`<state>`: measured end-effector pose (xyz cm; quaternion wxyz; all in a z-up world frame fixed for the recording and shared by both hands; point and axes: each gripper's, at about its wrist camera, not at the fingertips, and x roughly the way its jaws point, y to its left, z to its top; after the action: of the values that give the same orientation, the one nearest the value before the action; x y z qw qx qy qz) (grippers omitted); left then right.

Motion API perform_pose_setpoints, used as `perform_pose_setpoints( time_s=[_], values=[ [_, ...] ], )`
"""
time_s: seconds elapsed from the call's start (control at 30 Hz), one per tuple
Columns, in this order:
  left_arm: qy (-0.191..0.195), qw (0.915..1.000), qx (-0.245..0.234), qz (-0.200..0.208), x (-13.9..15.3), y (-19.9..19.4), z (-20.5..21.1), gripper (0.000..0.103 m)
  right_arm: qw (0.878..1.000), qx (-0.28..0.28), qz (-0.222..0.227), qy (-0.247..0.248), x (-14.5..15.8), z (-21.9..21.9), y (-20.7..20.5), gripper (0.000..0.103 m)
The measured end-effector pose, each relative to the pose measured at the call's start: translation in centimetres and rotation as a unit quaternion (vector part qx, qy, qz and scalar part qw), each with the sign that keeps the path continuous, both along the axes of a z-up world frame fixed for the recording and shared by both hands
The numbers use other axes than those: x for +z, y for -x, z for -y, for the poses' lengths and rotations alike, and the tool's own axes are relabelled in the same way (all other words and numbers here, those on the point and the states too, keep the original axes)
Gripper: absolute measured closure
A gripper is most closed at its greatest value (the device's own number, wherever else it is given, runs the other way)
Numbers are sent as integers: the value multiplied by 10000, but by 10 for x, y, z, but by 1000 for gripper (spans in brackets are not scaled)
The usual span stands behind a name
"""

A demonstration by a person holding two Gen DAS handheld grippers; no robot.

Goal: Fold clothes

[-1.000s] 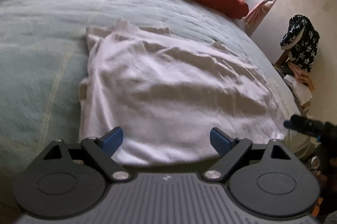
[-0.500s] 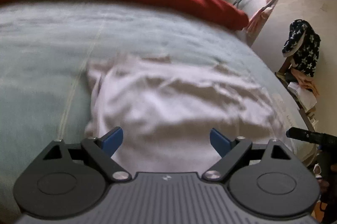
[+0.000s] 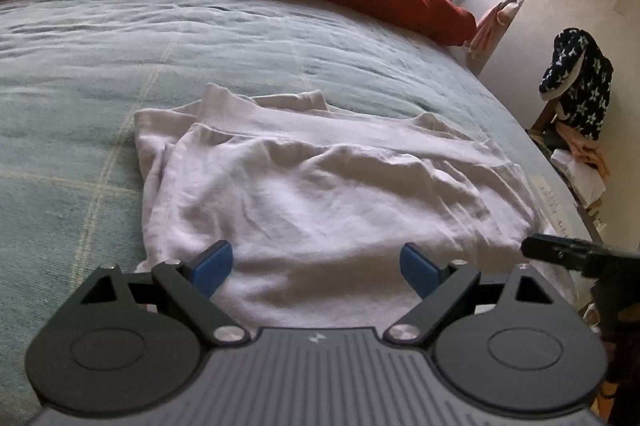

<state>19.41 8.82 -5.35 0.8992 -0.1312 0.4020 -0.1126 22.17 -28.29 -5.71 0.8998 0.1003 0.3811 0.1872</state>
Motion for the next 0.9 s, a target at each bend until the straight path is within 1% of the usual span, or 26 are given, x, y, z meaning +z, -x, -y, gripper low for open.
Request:
perform_pose_setpoints(
  time_s=[0.1, 0.23, 0.3, 0.4, 0.5, 0.6, 0.7, 0.73, 0.83, 0.9],
  values=[
    [-32, 10000, 12, 32, 7, -1, 1, 12, 10000, 0, 29, 55, -2, -2, 1, 0],
    [-58, 9997, -69, 215, 16, -4, 6, 12, 10000, 3, 17, 91, -2, -2, 1, 0],
    [-54, 9998, -65, 167, 14, -8, 6, 12, 10000, -7, 22, 91, -2, -3, 1, 0],
    [-125, 9999, -31, -53, 3, -15, 6, 12, 9999, 0, 49, 126, -3, -5, 2, 0],
    [-137, 9999, -58, 4, 7, -12, 6, 12, 9997, 31, 64, 219, -3, -7, 2, 0],
    [-125, 9998, -101, 122, 18, -9, 3, 12, 9993, 46, 63, 352, -2, -11, 2, 0],
    [-360, 9988, -117, 297, 28, -12, 3, 12, 9991, -5, 63, 426, 3, -15, 2, 0],
    [-375, 9988, -111, 304, 28, -14, 2, 12, 9992, -14, 70, 406, 4, -15, 3, 0],
    [-206, 9997, -60, 97, 13, -26, -7, 12, 9998, 48, 90, 165, 9, -14, 11, 0],
    [-277, 9996, -91, -30, -1, -31, -8, 12, 9999, 61, 72, 58, 11, -13, 16, 0]
  ],
)
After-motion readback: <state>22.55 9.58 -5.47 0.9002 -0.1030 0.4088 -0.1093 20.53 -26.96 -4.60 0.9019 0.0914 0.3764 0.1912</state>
